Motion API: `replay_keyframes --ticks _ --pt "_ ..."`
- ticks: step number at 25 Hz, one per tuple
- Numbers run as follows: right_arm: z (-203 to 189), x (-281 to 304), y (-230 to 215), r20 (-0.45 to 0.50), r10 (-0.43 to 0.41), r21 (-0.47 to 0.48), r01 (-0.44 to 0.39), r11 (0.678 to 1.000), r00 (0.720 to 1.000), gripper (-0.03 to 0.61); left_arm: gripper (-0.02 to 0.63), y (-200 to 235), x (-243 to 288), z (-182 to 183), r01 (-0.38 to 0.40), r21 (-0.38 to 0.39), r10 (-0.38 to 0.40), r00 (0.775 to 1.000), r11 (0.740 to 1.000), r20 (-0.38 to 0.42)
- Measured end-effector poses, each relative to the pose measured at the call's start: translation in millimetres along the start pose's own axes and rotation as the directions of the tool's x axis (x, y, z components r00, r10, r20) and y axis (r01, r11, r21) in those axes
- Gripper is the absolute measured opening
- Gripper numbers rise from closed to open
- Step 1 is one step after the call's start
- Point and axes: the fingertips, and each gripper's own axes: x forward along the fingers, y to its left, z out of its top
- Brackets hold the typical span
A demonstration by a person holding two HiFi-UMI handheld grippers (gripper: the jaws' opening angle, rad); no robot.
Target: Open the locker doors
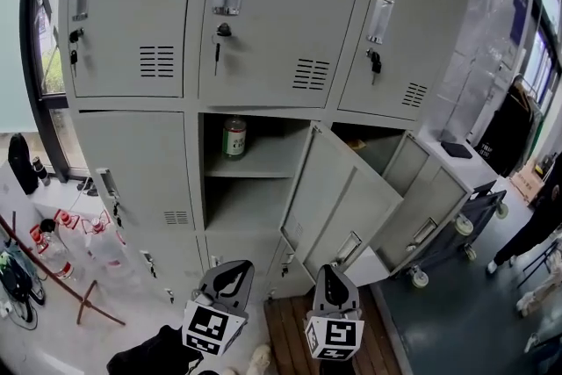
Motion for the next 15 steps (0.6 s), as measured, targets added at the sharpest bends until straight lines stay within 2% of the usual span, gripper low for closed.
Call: replay_keyframes --ticks 6,15 --pt "10 12 50 0.028 0.113 0.013 -0.113 0.993 0.993 0.017 0.025 35 -38 -2 -0.108 0.004 0.108 0.994 0.994 -0.004" --pt "17 24 124 0.049 0.259 0.014 -0.26 0.965 0.965 0.017 0.025 81 -92 -8 -0.257 0.003 0.257 0.966 0.966 -0.023"
